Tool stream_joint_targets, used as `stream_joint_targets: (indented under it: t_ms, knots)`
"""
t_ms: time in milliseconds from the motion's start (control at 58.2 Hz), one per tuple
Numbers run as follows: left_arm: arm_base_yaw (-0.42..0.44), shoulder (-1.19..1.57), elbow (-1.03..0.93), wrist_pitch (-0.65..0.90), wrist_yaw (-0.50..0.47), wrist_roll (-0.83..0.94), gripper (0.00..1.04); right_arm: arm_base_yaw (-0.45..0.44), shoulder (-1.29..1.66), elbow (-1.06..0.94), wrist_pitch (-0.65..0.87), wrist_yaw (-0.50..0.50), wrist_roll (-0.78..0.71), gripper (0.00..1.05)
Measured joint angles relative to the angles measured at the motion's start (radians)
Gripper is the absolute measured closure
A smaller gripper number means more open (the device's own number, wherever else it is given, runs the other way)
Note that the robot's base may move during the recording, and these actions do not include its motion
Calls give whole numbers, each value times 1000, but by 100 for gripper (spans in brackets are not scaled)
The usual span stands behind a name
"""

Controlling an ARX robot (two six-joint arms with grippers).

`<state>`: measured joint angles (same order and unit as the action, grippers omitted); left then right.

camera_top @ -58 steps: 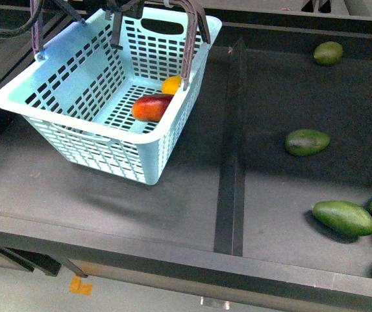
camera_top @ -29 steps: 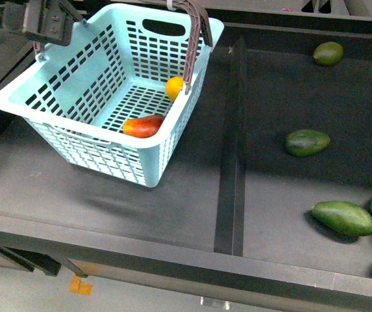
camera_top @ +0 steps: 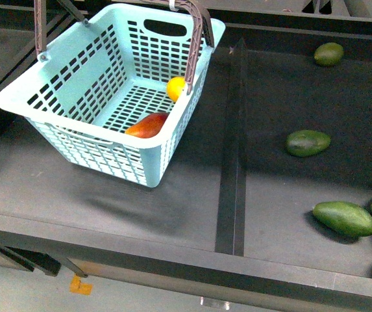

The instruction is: Pick lemon and mango into basket

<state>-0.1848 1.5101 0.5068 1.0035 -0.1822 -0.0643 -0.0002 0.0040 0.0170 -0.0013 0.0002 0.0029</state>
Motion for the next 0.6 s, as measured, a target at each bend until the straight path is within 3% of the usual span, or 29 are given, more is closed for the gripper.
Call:
stream_joint_targets:
  t_ms: [52, 481, 601]
  knots:
    - [13, -40, -59, 7, 19, 20, 101, 0, 0, 0, 0, 0, 0, 9]
    - [108, -375, -370, 2, 111, 50, 101, 0, 0, 0, 0, 0, 0, 9]
    - [175, -434, -425, -29, 174, 51, 101, 0, 0, 0, 0, 0, 0, 9]
